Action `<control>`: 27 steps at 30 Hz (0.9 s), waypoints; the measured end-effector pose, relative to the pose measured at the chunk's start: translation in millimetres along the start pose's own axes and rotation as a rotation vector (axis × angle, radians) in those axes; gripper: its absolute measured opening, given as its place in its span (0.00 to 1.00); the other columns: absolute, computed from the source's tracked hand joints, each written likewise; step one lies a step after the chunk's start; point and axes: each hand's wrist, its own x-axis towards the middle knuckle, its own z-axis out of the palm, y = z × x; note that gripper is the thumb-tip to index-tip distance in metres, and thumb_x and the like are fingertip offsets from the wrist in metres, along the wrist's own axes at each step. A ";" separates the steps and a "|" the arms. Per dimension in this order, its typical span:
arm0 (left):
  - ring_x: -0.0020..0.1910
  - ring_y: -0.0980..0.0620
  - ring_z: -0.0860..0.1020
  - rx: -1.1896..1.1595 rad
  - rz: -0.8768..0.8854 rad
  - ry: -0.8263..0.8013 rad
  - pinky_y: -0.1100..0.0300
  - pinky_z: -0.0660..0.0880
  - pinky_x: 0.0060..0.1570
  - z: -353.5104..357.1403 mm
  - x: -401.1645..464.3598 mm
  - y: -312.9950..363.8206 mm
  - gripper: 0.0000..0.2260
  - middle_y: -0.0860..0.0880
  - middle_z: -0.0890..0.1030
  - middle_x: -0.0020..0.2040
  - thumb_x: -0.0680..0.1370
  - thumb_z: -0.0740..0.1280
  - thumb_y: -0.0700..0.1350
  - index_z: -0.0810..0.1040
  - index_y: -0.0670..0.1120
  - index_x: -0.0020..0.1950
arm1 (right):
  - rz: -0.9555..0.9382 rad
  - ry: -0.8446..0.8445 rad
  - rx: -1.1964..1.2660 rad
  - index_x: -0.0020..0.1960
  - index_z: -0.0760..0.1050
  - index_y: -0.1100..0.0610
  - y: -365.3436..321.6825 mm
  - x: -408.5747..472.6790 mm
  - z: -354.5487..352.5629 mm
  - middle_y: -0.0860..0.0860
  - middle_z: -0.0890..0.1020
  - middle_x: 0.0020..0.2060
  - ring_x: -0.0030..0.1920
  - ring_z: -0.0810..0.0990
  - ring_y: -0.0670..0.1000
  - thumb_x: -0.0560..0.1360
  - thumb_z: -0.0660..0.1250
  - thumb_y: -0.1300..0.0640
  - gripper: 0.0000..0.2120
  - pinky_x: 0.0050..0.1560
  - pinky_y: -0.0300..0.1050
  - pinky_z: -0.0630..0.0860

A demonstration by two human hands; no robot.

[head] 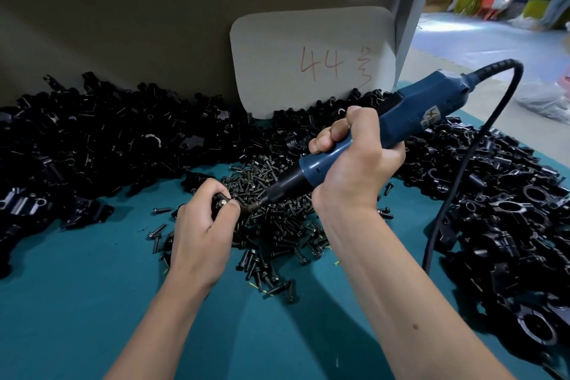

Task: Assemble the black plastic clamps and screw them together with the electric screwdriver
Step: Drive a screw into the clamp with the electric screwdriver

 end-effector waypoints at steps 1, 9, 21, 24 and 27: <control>0.26 0.56 0.62 -0.004 0.001 -0.003 0.54 0.60 0.27 -0.1 -0.4 0.1 0.09 0.53 0.65 0.26 0.75 0.59 0.56 0.71 0.51 0.44 | 0.001 0.005 0.002 0.43 0.67 0.58 -0.4 -0.1 -0.2 0.52 0.70 0.26 0.23 0.68 0.51 0.68 0.66 0.65 0.08 0.28 0.44 0.69; 0.28 0.52 0.63 -0.013 -0.025 -0.009 0.53 0.62 0.32 0.5 -0.3 0.0 0.09 0.51 0.65 0.28 0.76 0.60 0.55 0.72 0.51 0.45 | 0.015 0.026 0.009 0.39 0.66 0.57 -1.6 0.9 -0.4 0.52 0.69 0.26 0.23 0.67 0.51 0.69 0.65 0.66 0.08 0.28 0.44 0.68; 0.25 0.53 0.62 -0.053 -0.002 -0.047 0.46 0.59 0.27 1.0 -2.2 3.1 0.09 0.53 0.66 0.26 0.76 0.61 0.57 0.72 0.53 0.46 | 0.038 0.062 -0.004 0.45 0.65 0.58 -0.9 5.5 -4.3 0.52 0.68 0.27 0.24 0.67 0.51 0.70 0.65 0.66 0.09 0.29 0.44 0.68; 0.24 0.53 0.62 -0.016 0.025 -0.047 0.48 0.58 0.24 3.4 -2.3 4.7 0.07 0.47 0.66 0.25 0.77 0.60 0.54 0.73 0.53 0.43 | 0.038 0.073 -0.014 0.44 0.65 0.57 -2.2 9.4 -5.5 0.52 0.68 0.27 0.24 0.67 0.52 0.69 0.66 0.65 0.10 0.29 0.44 0.68; 0.23 0.54 0.62 0.043 0.027 -0.026 0.50 0.58 0.23 6.1 -1.5 3.5 0.09 0.44 0.69 0.26 0.77 0.61 0.52 0.71 0.49 0.39 | 0.050 0.096 -0.032 0.48 0.65 0.58 -0.6 9.6 -7.5 0.52 0.69 0.27 0.24 0.67 0.52 0.69 0.66 0.65 0.12 0.29 0.45 0.68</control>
